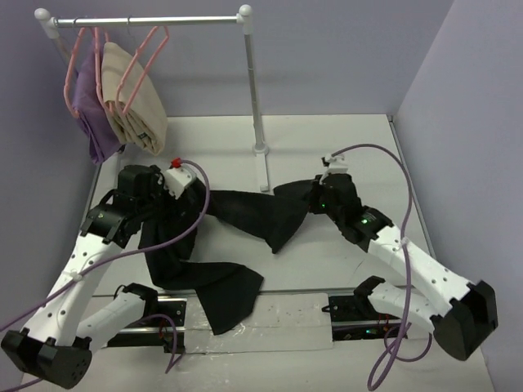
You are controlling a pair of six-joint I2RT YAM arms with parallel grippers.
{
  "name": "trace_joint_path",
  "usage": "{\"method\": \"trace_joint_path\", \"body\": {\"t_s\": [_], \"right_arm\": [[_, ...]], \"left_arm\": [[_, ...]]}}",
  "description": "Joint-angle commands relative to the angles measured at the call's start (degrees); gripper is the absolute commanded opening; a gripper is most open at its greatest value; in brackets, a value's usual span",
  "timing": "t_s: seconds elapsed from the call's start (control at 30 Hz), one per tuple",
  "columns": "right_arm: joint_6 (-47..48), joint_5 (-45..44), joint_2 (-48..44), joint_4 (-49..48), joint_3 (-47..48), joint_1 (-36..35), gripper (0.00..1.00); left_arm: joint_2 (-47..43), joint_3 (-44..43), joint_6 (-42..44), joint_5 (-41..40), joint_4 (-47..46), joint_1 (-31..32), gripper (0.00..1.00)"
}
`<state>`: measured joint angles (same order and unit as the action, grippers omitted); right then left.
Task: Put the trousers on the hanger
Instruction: Flatten out the trousers at the center of the board.
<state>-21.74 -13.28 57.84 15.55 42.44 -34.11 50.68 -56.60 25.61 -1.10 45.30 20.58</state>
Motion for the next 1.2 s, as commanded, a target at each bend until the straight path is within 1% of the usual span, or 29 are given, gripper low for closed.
{"method": "trace_joint_path", "body": {"t_s": [0.0,0.03,0.07,0.13,0.17,0.2,0.23,0.27,0.3,0.33,0.37,0.4,0.43,0.47,0.53,0.57,0.6,0.67,0.77,0.87,0.97,1.0,1.03,1.07,1.17], "right_arm": [[3.01,-3.43,-3.78,3.96,2.12,4.21,0.0],[3.97,-2.81,-3.7,3.96,2.73,8.05,0.0],[4.5,-1.76,-3.18,3.79,3.26,10.35,0.0],[5.56,0.36,-1.16,3.61,5.28,14.93,0.0],[5.91,-0.08,0.15,3.26,5.9,18.86,0.0],[6.53,-2.08,1.12,2.91,6.95,20.99,0.0],[6.79,-2.28,2.44,1.69,7.48,23.45,0.0],[6.8,-1.93,5.84,1.68,8.36,28.87,0.0],[6.71,-1.93,8.05,1.76,10.8,31.27,0.0],[6.62,-1.84,9.99,2.55,12.13,33.12,0.0],[6.62,-1.75,13.92,2.73,13.45,36.27,0.0],[6.53,-2.1,15.7,3.08,15.73,37.0,0.0],[6.71,-3.58,17.03,4.04,16.88,37.36,0.0],[6.79,-4.55,19.56,4.48,18.89,37.71,0.0],[6.97,-5.09,21.77,5.53,20.66,37.71,0.0],[6.97,-4.66,23.96,5.8,22.58,37.62,0.0],[7.06,-3.96,25.2,6.15,23.39,37.54,0.0],[7.15,-3.16,28.54,7.03,25.75,37.36,0.0],[7.67,-4.12,31.79,7.74,27.69,37.01,0.0],[8.02,-4.74,32.33,7.48,27.97,37.01,0.0],[8.46,-4.48,31.54,6.86,27.53,36.92,0.0],[8.73,-4.21,31.45,6.77,27.53,36.92,0.0],[8.73,-4.13,31.37,6.69,27.44,36.83,0.0],[8.9,-4.47,31.28,6.6,27.44,36.4,0.0],[9.08,-5.0,30.84,6.42,26.91,35.69,0.0]], "left_arm": [[1.97,-3.07,3.22,17.08,1.9,1.21,0.99],[2.23,-3.6,3.22,18.58,2.07,1.65,0.99],[2.23,-4.48,3.14,21.2,2.25,1.83,0.99],[1.1,-7.11,2.35,22.46,2.78,1.92,0.99],[0.48,-8.08,0.34,22.37,2.52,1.83,0.99],[-0.31,-9.13,-1.24,18.63,1.64,1.83,0.99],[-1.79,-9.23,-2.74,15.2,-1.06,1.83,0.99],[-2.24,-9.14,-5.63,10.82,-2.39,1.83,0.99],[-2.42,-8.27,-6.44,2.07,-3.45,1.66,0.99],[-2.25,-7.66,-6.79,-1.41,-4.51,1.4,0.98],[-1.81,-6.78,-6.88,-3.71,-4.78,0.7,0.96],[-1.37,-4.77,-6.71,-4.95,-4.95,-1.66,0.95],[-0.24,-3.88,-6.62,-4.0,-4.87,-3.25,0.9],[0.47,-2.13,-6.1,-2.95,-4.69,-7.09,0.87],[2.75,-0.45,-5.74,-0.67,-5.39,-10.89,0.81],[3.72,1.47,-5.39,-0.65,-7.22,-13.0,0.8],[5.56,2.62,-5.04,-0.83,-8.29,-13.28,0.8],[7.93,4.99,-4.78,-1.8,-11.09,-13.28,0.85],[14.43,5.01,-5.39,-1.01,-14.09,-13.28,0.87],[20.67,5.88,-5.48,-1.7,-16.29,-13.28,0.89],[24.02,8.34,-4.87,-3.64,-20.24,-13.37,0.94],[27.08,8.52,-4.95,-3.99,-21.03,-13.37,0.95],[28.59,8.35,-5.04,-3.65,-22.0,-13.37,0.95],[31.91,7.65,-5.3,-1.9,-22.01,-13.37,0.95],[36.41,6.68,-5.66,-0.48,-21.39,-13.37,0.93]]}}
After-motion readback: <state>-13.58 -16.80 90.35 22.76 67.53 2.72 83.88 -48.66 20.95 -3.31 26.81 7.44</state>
